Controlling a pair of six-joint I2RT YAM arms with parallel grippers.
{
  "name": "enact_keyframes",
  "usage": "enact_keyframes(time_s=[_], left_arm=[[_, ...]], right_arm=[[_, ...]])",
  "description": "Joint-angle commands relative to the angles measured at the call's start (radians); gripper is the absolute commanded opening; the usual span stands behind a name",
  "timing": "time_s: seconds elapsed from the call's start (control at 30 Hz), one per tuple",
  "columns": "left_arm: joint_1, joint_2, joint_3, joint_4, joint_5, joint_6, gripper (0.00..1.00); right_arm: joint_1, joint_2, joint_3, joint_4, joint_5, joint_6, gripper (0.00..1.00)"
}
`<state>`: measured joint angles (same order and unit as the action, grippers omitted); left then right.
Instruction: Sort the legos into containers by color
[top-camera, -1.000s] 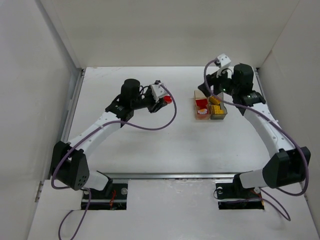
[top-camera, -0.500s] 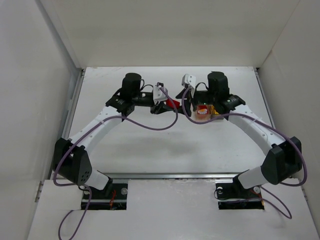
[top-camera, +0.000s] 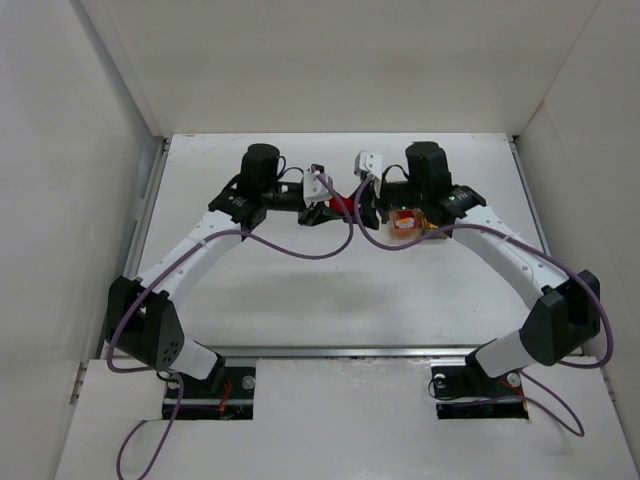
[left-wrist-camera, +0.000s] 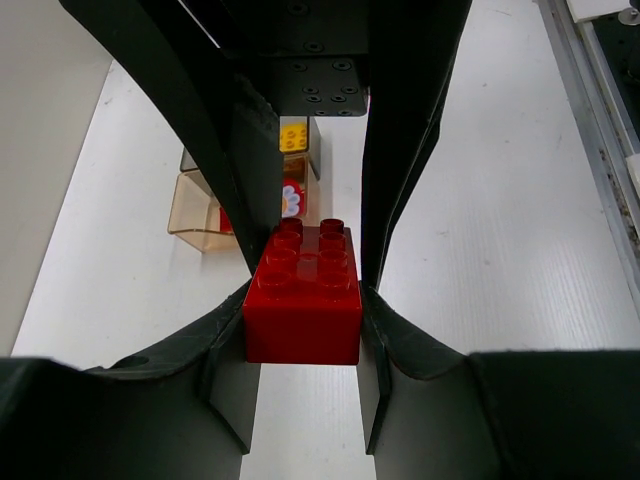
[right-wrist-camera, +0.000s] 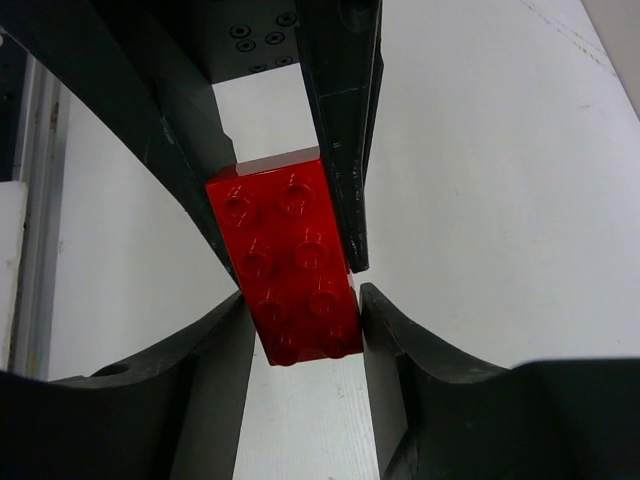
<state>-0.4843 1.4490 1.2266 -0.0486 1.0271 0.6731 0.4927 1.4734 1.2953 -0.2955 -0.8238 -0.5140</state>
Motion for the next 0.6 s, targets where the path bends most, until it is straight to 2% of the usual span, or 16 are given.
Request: enact_keyframes(time_s=[0.0, 0.07, 0.13, 0.17, 0.2, 0.23, 0.4, 0.53, 0.57], left_arm=[[-0.017, -0.019, 0.039, -0.019, 0.051, 0.026, 0.00], [-0.017, -0.019, 0.039, -0.028, 0.051, 0.035, 0.00], [-0.017, -0.019, 0.039, -0.037, 0.042, 0.046, 0.00], [-0.017, -0.019, 0.039, -0.037, 0.042, 0.046, 0.00], [-0.017, -0.019, 0.039, -0.046, 0.042, 0.055, 0.00], [-0.017, -0.019, 0.039, -0.057, 0.033, 0.056, 0.00], [-0.017, -0.019, 0.039, -0.066, 0.033, 0.075, 0.00], [-0.017, -0.019, 0.039, -0.066, 0.033, 0.075, 0.00], [-0.017, -0.019, 0.039, -0.066, 0.033, 0.075, 0.00]], right_arm=[[0.010, -0.010, 0.052, -0.002, 0.032, -0.050, 0.50], [0.010, -0.028, 0.041, -0.011, 0.044, -0.060, 0.44], [0.010, -0.028, 0.041, -0.020, 0.057, -0.070, 0.44], [0.010, -0.038, 0.041, -0.030, 0.066, -0.080, 0.47], [0.010, -0.038, 0.041, -0.042, 0.083, -0.080, 0.65], [0.010, -0.038, 0.041, -0.056, 0.083, -0.096, 0.69], [0.020, -0.071, 0.021, -0.048, 0.117, -0.110, 0.69], [0.029, -0.071, 0.021, -0.036, 0.136, -0.110, 0.50], [0.029, -0.071, 0.021, -0.036, 0.137, -0.110, 0.41]])
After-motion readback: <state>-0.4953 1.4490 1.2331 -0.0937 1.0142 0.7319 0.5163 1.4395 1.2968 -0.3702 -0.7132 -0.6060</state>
